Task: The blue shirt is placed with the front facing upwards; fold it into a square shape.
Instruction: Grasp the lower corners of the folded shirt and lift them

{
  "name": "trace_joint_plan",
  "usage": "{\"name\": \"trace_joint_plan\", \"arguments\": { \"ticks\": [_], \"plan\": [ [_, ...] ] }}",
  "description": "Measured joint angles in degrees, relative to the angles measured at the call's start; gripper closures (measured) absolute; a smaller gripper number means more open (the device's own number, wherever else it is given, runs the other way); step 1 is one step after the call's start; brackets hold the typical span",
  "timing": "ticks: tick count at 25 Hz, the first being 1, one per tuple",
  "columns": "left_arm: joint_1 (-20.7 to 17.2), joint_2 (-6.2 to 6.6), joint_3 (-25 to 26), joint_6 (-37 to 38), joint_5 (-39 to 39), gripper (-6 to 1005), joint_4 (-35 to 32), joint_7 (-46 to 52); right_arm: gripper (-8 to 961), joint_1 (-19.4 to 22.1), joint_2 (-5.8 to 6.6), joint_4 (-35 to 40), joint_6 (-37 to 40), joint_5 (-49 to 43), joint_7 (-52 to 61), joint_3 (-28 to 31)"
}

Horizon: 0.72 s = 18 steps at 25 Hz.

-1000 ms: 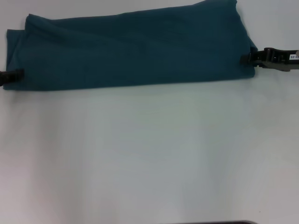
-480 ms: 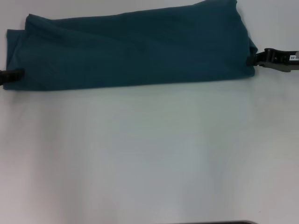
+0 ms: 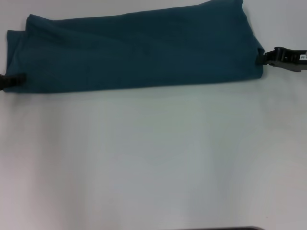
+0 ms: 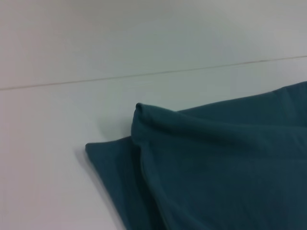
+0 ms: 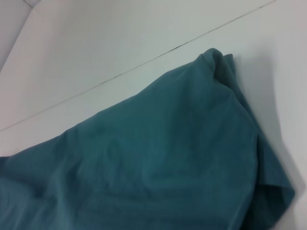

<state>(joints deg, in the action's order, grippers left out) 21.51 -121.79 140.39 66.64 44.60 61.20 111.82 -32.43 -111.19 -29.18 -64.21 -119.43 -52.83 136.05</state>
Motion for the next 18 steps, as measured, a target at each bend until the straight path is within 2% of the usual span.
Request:
{"name": "trace_joint_plan", "arguments": {
  "ticks": [16, 18],
  "plan": [
    [0.3, -0.37, -0.52, 0.22, -2.97, 138, -0.16, -1.41, 950, 0.0, 0.1, -0.17, 0.14, 0.17, 0.0, 0.77],
    [0.73, 0.04, -0.3, -0.4, -3.19, 198, -1.32, -1.24, 950, -0.01, 0.1, -0.21, 0.13, 0.17, 0.0, 0.79]
  ]
}}
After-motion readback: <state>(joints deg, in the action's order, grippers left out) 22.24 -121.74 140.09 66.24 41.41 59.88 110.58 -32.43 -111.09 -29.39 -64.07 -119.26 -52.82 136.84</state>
